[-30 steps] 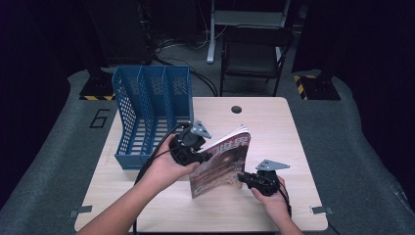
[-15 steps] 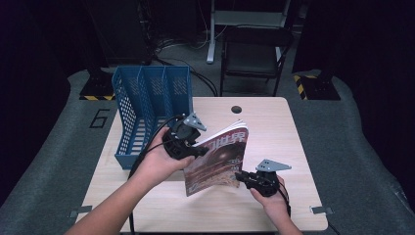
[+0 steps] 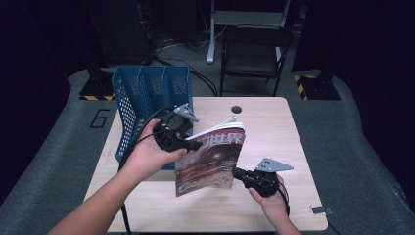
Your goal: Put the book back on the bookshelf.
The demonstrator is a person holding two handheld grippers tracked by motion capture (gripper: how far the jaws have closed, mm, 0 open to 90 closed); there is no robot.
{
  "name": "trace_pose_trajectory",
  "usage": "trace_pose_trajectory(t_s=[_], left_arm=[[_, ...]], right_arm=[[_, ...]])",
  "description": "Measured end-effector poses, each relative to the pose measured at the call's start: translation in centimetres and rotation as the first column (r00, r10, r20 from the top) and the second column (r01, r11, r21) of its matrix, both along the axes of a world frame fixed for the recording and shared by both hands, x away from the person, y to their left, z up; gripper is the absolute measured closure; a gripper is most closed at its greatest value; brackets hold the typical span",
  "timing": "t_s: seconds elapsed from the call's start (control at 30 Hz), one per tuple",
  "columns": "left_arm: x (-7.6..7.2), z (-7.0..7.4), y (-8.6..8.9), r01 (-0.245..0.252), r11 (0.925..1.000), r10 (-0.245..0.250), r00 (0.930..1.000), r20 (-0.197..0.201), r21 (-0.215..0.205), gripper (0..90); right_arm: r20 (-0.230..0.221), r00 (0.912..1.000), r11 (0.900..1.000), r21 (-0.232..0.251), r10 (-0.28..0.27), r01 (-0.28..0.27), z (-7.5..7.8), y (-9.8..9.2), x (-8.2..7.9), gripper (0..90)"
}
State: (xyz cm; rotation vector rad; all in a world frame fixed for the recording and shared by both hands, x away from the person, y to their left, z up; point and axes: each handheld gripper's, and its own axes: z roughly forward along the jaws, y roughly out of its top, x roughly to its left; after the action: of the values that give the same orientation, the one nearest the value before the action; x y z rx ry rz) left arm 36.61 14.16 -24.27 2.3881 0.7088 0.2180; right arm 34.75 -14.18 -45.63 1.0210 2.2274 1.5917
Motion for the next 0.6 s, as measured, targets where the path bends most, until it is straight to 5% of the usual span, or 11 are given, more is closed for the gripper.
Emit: trace_pose_trajectory(t_s=[0.27, 0.6], left_arm=[[-0.1, 1.8, 1.1, -0.037, 0.9987, 0.036, 0.9989, 0.029, 0.036, 84.0], [0.0, 5.0, 3.9, -0.101, 0.9948, 0.101, 0.9944, 0.031, 0.005, 83.9]], right_arm=[[-0.017, 0.9999, 1.000, 0.020, -0.001, 0.001, -0.1, -0.5, 0.1, 78.6], [-0.058, 0.9983, 1.000, 0.007, -0.003, 0.004, -1.0, -0.5, 0.4, 72.7]])
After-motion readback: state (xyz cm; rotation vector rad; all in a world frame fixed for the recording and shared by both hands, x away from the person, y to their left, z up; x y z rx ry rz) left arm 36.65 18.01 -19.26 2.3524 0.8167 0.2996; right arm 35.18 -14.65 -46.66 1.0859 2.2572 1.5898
